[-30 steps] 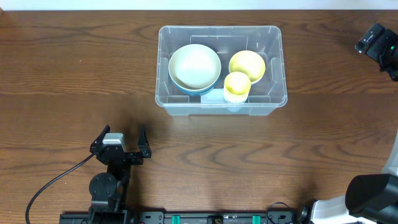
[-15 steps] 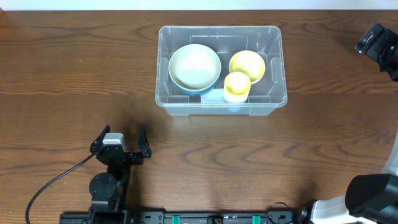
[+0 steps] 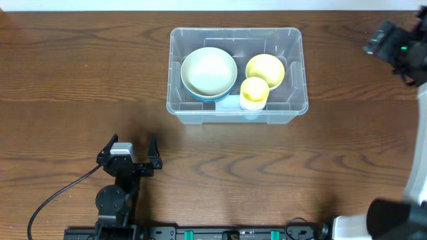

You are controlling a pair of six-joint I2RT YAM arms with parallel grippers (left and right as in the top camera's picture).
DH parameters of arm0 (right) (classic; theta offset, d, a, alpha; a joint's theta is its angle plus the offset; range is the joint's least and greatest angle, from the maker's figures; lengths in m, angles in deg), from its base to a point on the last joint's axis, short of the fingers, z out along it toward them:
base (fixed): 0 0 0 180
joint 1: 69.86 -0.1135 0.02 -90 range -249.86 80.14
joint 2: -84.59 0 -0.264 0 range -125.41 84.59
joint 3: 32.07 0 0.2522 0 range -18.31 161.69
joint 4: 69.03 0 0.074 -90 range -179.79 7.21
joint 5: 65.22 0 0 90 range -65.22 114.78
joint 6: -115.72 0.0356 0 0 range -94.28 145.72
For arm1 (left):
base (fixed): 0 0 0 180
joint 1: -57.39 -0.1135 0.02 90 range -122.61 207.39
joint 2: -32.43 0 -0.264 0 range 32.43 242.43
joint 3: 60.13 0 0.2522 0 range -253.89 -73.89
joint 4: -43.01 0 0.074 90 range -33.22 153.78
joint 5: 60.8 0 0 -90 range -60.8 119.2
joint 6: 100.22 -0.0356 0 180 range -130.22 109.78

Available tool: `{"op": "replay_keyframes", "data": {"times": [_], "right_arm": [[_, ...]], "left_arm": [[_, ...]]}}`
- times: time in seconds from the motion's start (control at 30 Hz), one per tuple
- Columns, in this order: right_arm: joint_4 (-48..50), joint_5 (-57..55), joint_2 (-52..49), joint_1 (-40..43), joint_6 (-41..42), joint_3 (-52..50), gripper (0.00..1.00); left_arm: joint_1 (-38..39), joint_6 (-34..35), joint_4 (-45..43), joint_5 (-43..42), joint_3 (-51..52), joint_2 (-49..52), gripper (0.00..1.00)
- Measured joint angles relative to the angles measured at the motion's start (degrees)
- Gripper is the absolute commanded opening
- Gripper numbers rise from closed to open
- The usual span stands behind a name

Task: Pack container

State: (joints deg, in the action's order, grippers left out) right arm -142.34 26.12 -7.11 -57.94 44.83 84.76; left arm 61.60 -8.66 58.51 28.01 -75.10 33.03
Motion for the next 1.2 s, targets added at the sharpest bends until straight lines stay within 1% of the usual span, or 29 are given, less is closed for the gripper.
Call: {"op": "replay_keyframes", "data": {"times": [0.17,0.27,0.37,0.43,0.57,0.73,0.87,0.97,1.1,1.2], "right_arm": [[0.07,0.37,9.05,-13.05,-0.15,0.00,0.99],[0.00,-0.55,15.50,-19.50,-2.21,-0.20,0.99],[-0.68,-1.29,21.38,-22.86,-3.76,-2.19,0.99],[-0.61,-1.51,25.92,-23.93,-4.42,-5.27,0.99],[2.82,-2.75,35.80,-24.17,-5.05,-15.78,0.99],[18.93,-4.42,50.16,-24.15,-6.16,-33.70,0.99],[37.86,-4.61,61.64,-22.99,-6.80,-50.07,0.99],[51.41,-4.66,67.54,-21.66,-6.84,-61.09,0.99],[63.21,-4.68,74.20,-20.00,-6.97,-73.50,0.99],[68.04,-4.70,79.06,-18.58,-7.04,-80.89,0.99]], "left_arm": [[0.00,0.00,0.04,-0.11,0.00,0.00,0.98],[0.00,0.00,0.02,-0.11,0.00,0.00,0.98],[0.00,0.00,0.04,-0.11,0.00,0.00,0.98],[0.00,0.00,0.04,-0.11,0.00,0.00,0.98],[0.00,0.00,0.09,-0.13,-0.02,0.00,0.98],[0.00,0.00,0.15,-0.13,-0.04,0.00,0.98],[-0.04,0.00,0.22,-0.13,-0.11,0.00,0.98],[-0.04,0.00,0.22,-0.13,-0.11,0.00,0.98],[-0.04,0.00,0.22,-0.13,-0.11,0.00,0.98],[-0.04,0.00,0.22,-0.13,-0.11,0.00,0.98]]}}
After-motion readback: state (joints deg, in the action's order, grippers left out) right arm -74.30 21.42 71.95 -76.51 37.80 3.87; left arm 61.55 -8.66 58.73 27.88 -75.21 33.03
